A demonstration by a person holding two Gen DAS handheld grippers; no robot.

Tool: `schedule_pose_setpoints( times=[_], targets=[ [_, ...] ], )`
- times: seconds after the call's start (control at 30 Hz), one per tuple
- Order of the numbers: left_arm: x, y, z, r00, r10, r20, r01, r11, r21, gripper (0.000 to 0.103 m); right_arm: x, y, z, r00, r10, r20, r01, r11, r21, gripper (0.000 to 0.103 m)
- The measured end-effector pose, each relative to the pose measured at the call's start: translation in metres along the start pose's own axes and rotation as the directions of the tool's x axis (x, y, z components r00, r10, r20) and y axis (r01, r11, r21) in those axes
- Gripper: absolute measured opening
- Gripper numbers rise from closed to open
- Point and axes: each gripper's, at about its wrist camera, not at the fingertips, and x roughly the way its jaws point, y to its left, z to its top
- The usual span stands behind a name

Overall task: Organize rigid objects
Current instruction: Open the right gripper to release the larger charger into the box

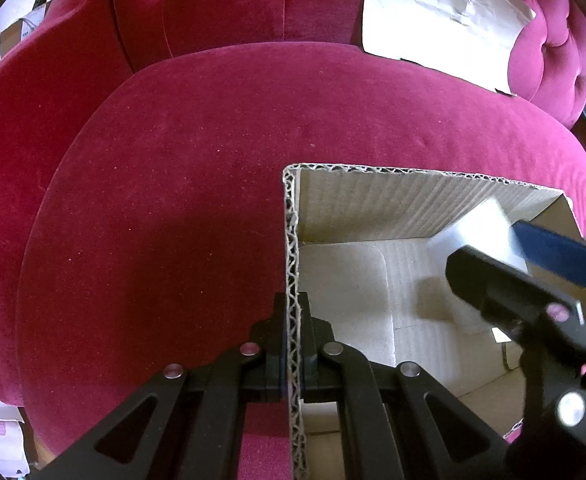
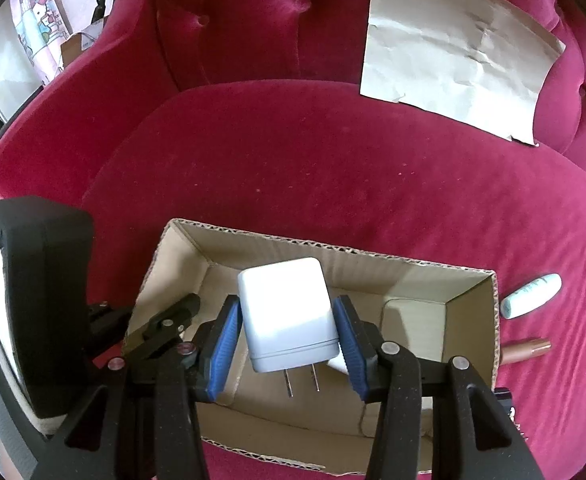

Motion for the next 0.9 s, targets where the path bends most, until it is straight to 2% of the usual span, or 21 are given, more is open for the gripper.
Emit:
schedule_pose_setpoints(
  times=[0.13, 0.3, 0.47, 0.6, 0.9],
  targets=[
    [0.000, -0.001, 0.001, 1.000, -0.002, -0.002, 0.002, 1.000, -0.002, 0.003, -0.002, -0.001, 0.002, 0.999, -0.037, 0.010, 0.037, 0.999, -0.004, 0.065],
    [-0.001, 0.000, 0.000, 1.000, -0.003, -0.002, 0.003, 1.000, -0.004, 0.003, 0.003, -0.008, 0.002, 0.997, -0.074, -0.006, 0.074, 0.997, 0.003, 0.086],
    [-0.001, 0.001, 0.000, 1.000, 0.001, -0.001, -0.001, 1.000, 0.000, 0.003, 0.007, -0.013, 0.002, 0.995, -0.104, -0.011, 0.104, 0.995, -0.007, 0.099],
    [-0.001, 0.000, 0.000, 1.000, 0.001, -0.001, -0.001, 1.000, 0.001, 0.003, 0.008, -0.015, 0.002, 0.994, -0.105, -0.016, 0.105, 0.994, -0.008, 0.103],
    [0.000, -0.001, 0.000, 1.000, 0.005, 0.000, -0.005, 1.000, 0.003, 0.003, -0.002, -0.016, 0.000, 0.994, -0.112, 0.009, 0.112, 0.993, -0.025, 0.103]
  ],
)
